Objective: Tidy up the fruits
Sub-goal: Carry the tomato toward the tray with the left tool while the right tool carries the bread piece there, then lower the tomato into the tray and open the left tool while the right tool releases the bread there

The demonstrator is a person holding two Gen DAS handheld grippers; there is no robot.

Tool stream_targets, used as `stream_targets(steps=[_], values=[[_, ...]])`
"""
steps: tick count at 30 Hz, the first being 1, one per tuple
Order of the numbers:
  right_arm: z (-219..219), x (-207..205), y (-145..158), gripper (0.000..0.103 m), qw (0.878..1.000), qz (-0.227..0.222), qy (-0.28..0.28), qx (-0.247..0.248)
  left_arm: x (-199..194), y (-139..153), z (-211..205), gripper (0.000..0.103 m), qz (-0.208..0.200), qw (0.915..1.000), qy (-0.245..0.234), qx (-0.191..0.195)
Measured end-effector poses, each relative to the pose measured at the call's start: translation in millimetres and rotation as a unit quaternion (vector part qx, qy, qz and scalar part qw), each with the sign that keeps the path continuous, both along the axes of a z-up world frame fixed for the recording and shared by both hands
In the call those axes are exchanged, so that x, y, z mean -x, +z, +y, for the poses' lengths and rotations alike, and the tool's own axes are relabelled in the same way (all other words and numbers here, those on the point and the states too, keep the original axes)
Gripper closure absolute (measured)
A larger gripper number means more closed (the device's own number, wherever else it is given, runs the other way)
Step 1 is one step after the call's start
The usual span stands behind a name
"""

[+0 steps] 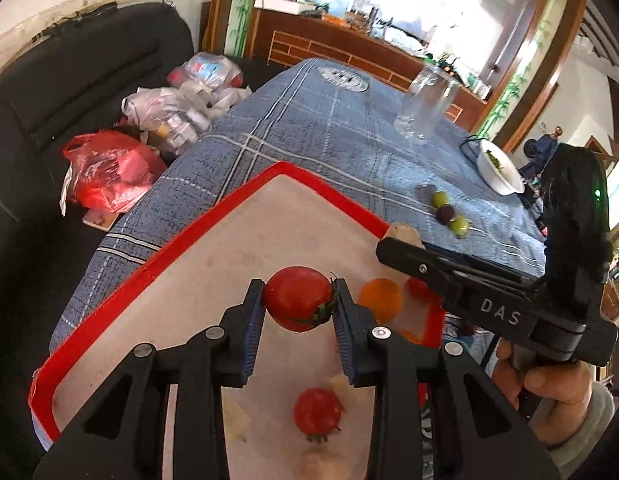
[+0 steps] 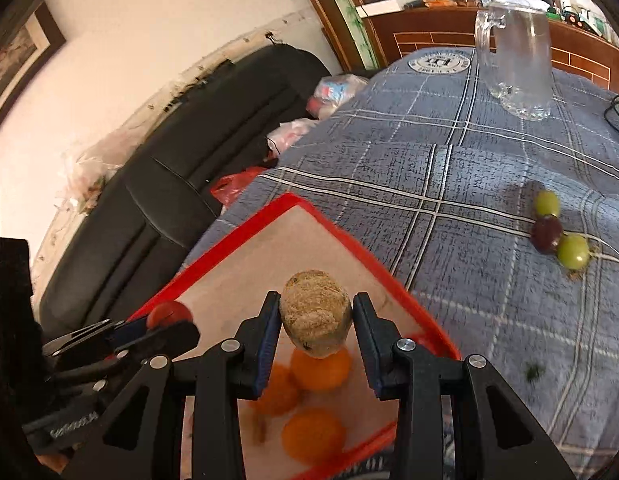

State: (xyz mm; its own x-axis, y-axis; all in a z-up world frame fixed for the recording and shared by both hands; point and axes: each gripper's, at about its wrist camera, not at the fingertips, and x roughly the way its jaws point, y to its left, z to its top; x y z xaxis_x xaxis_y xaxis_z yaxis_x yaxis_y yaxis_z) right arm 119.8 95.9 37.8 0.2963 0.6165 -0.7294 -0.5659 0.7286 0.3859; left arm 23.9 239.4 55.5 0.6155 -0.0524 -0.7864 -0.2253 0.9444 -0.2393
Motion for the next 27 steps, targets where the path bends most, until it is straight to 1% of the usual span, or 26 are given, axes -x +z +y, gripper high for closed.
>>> stream_targets(steps=[3,7,12,13,15,18,23,27], values=[[9,-9,-9,0.066,1.000,0.003,-0.001,0.011,-9,-10,3,0.072,0.018,0.9998,0.005,-0.001],[15,-14,-16,0.066,1.000,0.005,0.001,0.017,-15,-18,1,0.072,0.033,0.9994,-0.001,-0.009],[21,-12,-22,0.066,0.998,-0.012,0.009,0.055,-17,-27,1,0.072,0.046,0.9989,-0.007,-0.007],[21,-11,-22,0.066,0.998,-0.022,0.011,0.063,-17,-29,1,0.072,0.047,0.9988,-0.008,-0.007],[22,-10,-23,0.066,0.997,-0.031,0.016,0.070,-17,-31,0,0.072,0.049,0.9987,-0.009,-0.006],[22,-9,-23,0.065,0.997,-0.034,0.016,0.071,-17,-36,-2,0.072,0.053,0.9985,-0.012,-0.005],[22,-8,-22,0.065,0.997,-0.030,0.020,0.066,-17,-35,-6,0.072,0.049,0.9985,-0.015,-0.019],[17,-6,-19,0.064,0.998,-0.024,0.017,0.056,-13,-36,-4,0.072,0.044,0.9989,-0.013,-0.009]])
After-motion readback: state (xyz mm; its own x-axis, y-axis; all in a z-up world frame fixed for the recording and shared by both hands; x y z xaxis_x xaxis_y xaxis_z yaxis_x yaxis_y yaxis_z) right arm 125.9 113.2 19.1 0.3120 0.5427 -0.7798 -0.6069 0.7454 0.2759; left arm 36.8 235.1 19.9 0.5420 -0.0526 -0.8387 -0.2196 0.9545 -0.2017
